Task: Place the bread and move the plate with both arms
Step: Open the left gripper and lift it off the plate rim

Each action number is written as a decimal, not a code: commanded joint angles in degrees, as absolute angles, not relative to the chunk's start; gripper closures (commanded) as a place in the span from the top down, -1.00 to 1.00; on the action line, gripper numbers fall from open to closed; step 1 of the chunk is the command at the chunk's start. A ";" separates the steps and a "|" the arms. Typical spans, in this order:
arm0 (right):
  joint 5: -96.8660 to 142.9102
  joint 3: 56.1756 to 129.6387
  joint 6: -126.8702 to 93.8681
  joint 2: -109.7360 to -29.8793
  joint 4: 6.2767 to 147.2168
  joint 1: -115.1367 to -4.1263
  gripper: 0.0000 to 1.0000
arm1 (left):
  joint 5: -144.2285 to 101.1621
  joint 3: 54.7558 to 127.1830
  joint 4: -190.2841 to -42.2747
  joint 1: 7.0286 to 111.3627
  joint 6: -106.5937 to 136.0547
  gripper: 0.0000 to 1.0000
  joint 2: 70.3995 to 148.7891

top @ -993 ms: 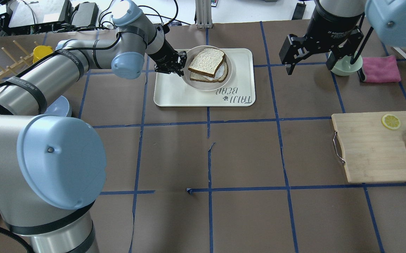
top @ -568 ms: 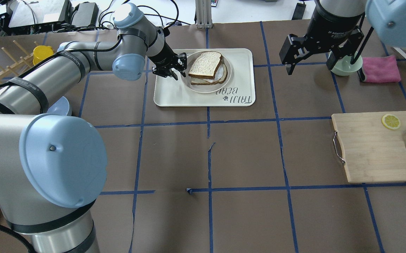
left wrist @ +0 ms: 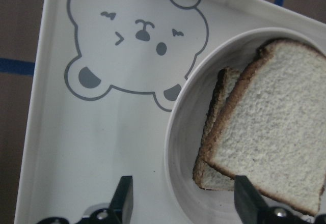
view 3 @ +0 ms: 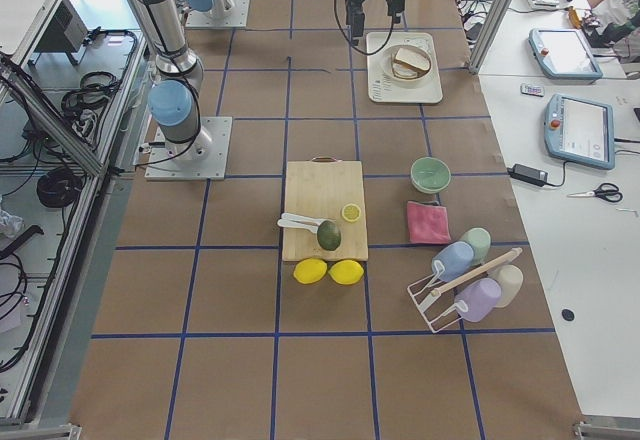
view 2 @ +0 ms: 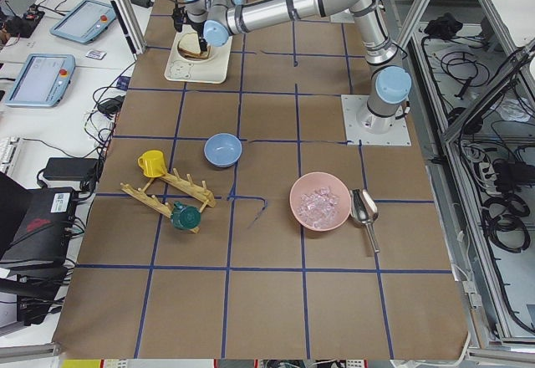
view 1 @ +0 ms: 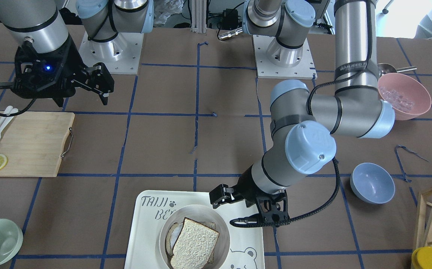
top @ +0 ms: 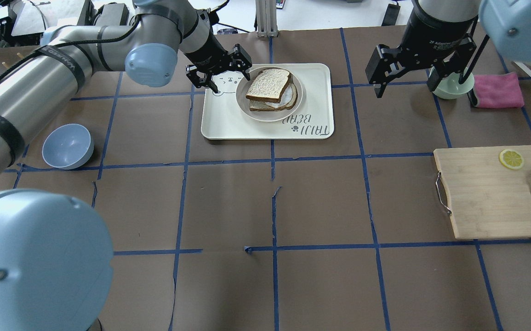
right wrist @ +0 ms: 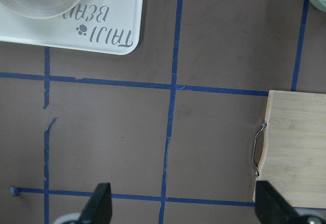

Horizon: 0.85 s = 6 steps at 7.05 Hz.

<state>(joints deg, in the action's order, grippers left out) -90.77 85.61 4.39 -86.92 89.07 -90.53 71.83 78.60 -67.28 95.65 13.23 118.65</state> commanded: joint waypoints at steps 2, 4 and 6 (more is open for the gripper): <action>-90.79 85.61 4.39 -87.10 88.95 -90.53 1.00 | 72.59 86.27 -77.60 95.89 11.25 1.00 97.27; -90.88 85.61 4.39 -87.19 89.03 -90.62 1.00 | 80.73 93.05 -79.35 95.89 10.90 1.00 89.41; -90.88 85.61 4.39 -87.36 89.03 -90.62 1.00 | 87.75 91.07 -86.90 95.71 7.33 1.00 86.49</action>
<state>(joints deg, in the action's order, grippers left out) -90.87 85.61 4.39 -87.30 89.02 -90.61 82.78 91.75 -83.12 95.85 9.91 88.43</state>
